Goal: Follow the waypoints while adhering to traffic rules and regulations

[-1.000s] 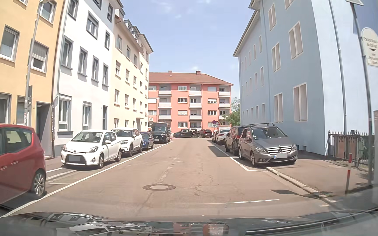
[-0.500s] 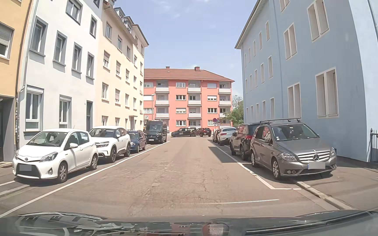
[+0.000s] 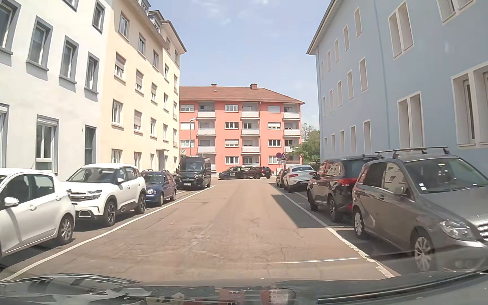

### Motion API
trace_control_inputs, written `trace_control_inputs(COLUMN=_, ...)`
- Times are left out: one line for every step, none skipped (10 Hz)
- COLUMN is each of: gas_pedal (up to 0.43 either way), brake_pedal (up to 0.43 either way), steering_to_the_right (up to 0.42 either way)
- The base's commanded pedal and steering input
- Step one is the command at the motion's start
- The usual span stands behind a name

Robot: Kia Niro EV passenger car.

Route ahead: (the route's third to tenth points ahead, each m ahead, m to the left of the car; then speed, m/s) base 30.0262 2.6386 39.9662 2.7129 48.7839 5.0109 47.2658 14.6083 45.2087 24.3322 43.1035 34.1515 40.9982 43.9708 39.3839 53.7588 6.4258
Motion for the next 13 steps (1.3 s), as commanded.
trace_control_inputs(gas_pedal=0.028, brake_pedal=0.0, steering_to_the_right=0.0)
trace_control_inputs(gas_pedal=0.028, brake_pedal=0.0, steering_to_the_right=0.0)
trace_control_inputs(gas_pedal=0.028, brake_pedal=0.0, steering_to_the_right=0.0)
trace_control_inputs(gas_pedal=0.028, brake_pedal=0.0, steering_to_the_right=0.0)
trace_control_inputs(gas_pedal=0.028, brake_pedal=0.0, steering_to_the_right=0.0)
trace_control_inputs(gas_pedal=0.028, brake_pedal=0.0, steering_to_the_right=0.0)
trace_control_inputs(gas_pedal=0.028, brake_pedal=0.0, steering_to_the_right=0.0)
trace_control_inputs(gas_pedal=0.028, brake_pedal=0.0, steering_to_the_right=0.0)
trace_control_inputs(gas_pedal=0.028, brake_pedal=0.0, steering_to_the_right=0.0)
trace_control_inputs(gas_pedal=0.028, brake_pedal=0.0, steering_to_the_right=0.0)
trace_control_inputs(gas_pedal=0.028, brake_pedal=0.0, steering_to_the_right=0.0)
trace_control_inputs(gas_pedal=0.028, brake_pedal=0.0, steering_to_the_right=0.0)
trace_control_inputs(gas_pedal=0.028, brake_pedal=0.0, steering_to_the_right=0.0)
